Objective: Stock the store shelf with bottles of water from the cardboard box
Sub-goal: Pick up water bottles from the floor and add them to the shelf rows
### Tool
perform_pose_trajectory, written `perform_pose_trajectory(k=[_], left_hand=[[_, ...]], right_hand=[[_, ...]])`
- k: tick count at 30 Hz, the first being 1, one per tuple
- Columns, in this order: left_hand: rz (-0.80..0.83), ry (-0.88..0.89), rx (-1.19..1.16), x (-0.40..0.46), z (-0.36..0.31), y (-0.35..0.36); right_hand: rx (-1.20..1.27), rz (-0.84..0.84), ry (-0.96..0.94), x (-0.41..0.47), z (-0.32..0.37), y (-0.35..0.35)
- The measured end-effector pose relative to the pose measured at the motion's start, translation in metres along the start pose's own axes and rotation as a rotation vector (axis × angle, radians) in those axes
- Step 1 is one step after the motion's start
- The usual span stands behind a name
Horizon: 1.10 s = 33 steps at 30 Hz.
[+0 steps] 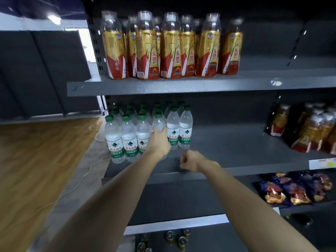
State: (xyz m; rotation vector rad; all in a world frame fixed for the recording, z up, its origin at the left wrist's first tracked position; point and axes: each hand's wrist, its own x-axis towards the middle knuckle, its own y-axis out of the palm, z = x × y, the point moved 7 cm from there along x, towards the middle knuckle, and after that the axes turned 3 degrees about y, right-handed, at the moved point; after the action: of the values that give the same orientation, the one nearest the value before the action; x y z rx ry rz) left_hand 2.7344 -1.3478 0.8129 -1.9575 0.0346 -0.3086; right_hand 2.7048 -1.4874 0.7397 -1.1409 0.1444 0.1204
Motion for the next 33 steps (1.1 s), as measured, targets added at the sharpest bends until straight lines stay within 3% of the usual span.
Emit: perform_pose_trajectory(k=[9, 15, 25, 28, 33], left_hand=[[0.227, 0.068, 0.169, -0.083, -0.04, 0.072], [0.514, 0.177, 0.272, -0.142, -0.057, 0.173], [0.896, 0.402, 0.323, -0.239, -0.085, 0.371], [1.053, 0.485, 0.363, -0.275, -0.09, 0.432], [1.202, 0.806, 0.46, -0.334, -0.094, 0.53]], right_hand=[[0.161, -0.012, 0.067, -0.066, -0.09, 0.043], [0.305, 0.089, 0.228, -0.123, -0.16, 0.122], [0.468, 0.137, 0.611, -0.202, -0.281, 0.265], [0.555, 0.171, 0.807, -0.236, -0.313, 0.323], [0.725, 0.184, 1.126, -0.286, -0.356, 0.419]])
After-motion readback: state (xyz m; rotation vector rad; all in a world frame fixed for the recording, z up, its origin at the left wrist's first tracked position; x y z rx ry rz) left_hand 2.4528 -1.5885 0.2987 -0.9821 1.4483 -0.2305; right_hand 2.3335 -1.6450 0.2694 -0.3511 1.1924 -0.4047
